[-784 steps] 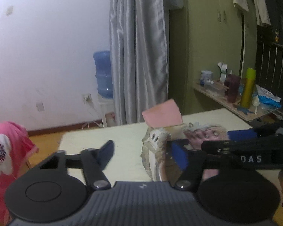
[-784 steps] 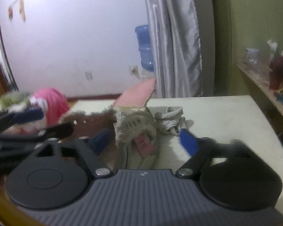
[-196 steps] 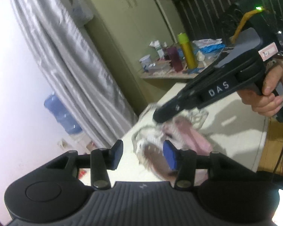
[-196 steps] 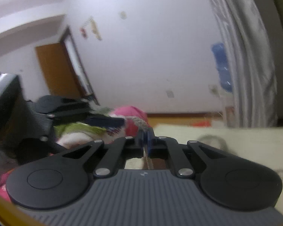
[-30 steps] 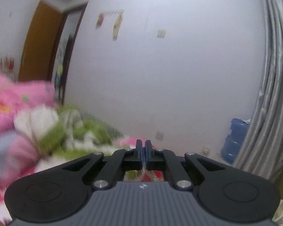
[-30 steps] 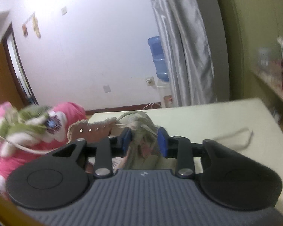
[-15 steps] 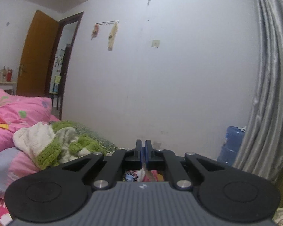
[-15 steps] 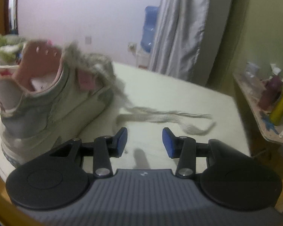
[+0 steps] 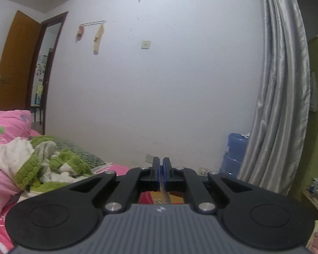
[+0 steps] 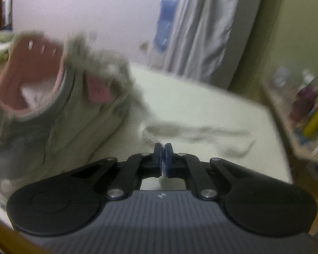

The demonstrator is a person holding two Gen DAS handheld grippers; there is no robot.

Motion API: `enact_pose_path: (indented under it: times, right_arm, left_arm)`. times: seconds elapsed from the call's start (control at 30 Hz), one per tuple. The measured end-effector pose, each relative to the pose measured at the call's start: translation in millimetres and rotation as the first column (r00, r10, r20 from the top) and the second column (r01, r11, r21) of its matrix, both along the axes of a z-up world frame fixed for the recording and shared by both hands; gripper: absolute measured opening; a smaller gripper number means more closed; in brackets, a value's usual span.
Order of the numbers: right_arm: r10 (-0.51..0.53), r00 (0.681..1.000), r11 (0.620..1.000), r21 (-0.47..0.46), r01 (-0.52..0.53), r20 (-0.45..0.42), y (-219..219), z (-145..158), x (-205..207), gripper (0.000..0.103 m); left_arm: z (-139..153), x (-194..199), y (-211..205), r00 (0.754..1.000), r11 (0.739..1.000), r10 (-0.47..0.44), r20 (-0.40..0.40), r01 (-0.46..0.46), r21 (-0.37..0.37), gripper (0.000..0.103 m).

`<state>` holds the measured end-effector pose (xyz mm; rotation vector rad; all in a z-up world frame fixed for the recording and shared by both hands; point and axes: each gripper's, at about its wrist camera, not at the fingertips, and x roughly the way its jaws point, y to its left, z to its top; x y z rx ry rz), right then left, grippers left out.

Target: Lace up shoes with both hands

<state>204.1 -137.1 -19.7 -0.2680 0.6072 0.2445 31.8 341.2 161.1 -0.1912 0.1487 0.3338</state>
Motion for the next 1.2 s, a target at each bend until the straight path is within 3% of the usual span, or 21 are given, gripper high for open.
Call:
enact_pose_path:
  times: [0.2,0.37,0.6,0.7,0.77,0.87,1.0,1.1,1.2]
  right_arm:
    - [-0.066,0.984,0.996,0.067,0.056,0.163,-30,66,-15,0.001]
    - [-0.104,0.956,0.991,0.113,0.076,0.273,-47,138,-26,0.001]
    - [-0.108,0.896,0.984,0.175,0.034,0.432,-35,267,-25,0.001]
    - [-0.129,0.853,0.972,0.237,0.007,0.505,-24,330,-28,0.001]
    - [-0.147,0.809,0.964,0.266,-0.012,0.569,-16,369,-33,0.001]
    - [-0.162,0.799,0.944,0.328,-0.046,0.58,-7,414,-34,0.001]
    - [-0.136,0.816,0.948,0.314,-0.058,0.562,19,442,-26,0.001]
    - [-0.114,0.794,0.949,0.303,-0.092,0.598,38,452,-33,0.001]
    - [-0.086,0.812,0.927,0.345,-0.146,0.577,42,461,-31,0.001]
  left_arm:
    - [23,8,-20,0.997,0.999,-0.054,0.06,0.053,0.012,0.003]
    - [68,37,-45,0.985,0.989,-0.147,0.088,0.147,0.016,0.003]
    - [185,76,-125,0.947,0.959,-0.276,0.162,0.259,0.115,0.003]
    - [238,77,-159,0.926,0.95,-0.309,0.216,0.291,0.113,0.003]
    - [263,76,-184,0.91,0.939,-0.333,0.249,0.298,0.17,0.003]
    - [286,84,-217,0.89,0.919,-0.375,0.258,0.32,0.23,0.003]
    - [299,95,-251,0.87,0.894,-0.438,0.227,0.394,0.214,0.003]
    - [301,97,-271,0.841,0.851,-0.51,0.182,0.462,0.25,0.003]
    - [302,98,-281,0.809,0.817,-0.565,0.159,0.524,0.24,0.003]
